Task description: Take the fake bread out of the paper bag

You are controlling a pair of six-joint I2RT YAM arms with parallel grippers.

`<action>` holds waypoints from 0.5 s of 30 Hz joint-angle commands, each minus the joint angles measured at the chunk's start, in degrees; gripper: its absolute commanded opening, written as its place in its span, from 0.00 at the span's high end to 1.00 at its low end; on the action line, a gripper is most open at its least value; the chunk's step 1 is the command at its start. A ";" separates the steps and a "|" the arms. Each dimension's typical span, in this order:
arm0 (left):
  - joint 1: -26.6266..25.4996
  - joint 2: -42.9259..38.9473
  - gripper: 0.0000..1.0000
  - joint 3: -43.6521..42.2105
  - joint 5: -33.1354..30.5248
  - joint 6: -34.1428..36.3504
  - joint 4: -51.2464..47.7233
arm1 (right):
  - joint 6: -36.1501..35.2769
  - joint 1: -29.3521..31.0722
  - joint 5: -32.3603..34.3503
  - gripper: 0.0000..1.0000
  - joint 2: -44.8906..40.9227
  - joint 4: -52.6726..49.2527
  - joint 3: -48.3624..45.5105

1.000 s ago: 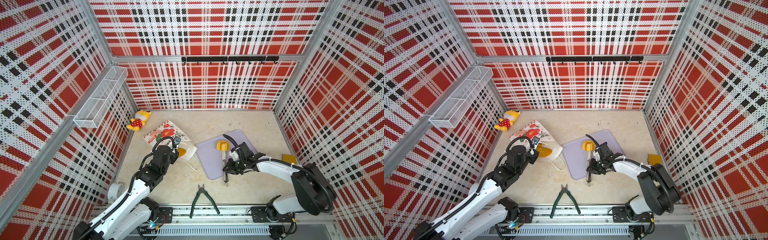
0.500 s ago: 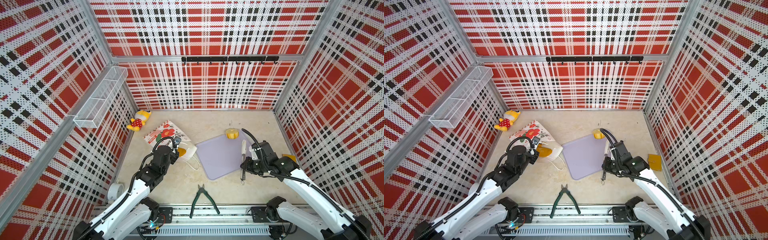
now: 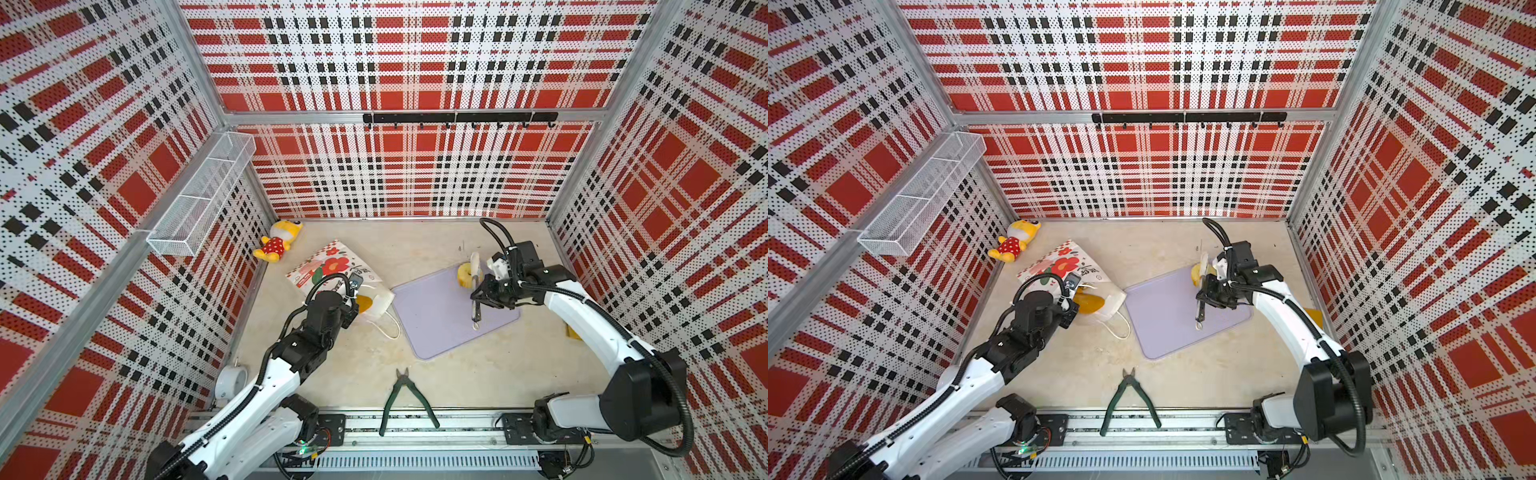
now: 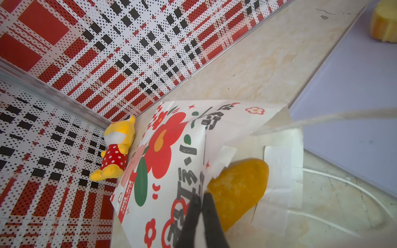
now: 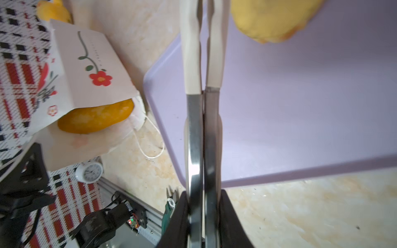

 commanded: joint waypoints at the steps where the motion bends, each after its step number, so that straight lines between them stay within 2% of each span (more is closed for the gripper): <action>1: -0.64 -0.59 1.00 0.47 -0.36 -0.68 -0.04 | 1.80 1.72 -5.43 0.98 -2.40 6.59 -1.20; 4: -0.66 -0.31 1.00 0.47 -0.19 -0.68 0.16 | 5.26 5.35 -2.96 0.80 -5.64 8.80 -5.78; 9: -0.75 0.57 1.00 0.56 0.29 -0.76 0.49 | 11.26 10.11 1.39 0.71 -11.63 12.16 -12.72; 15: -0.86 0.67 1.00 0.65 0.47 -0.87 0.62 | 11.90 11.26 3.75 0.67 -14.64 9.30 -14.23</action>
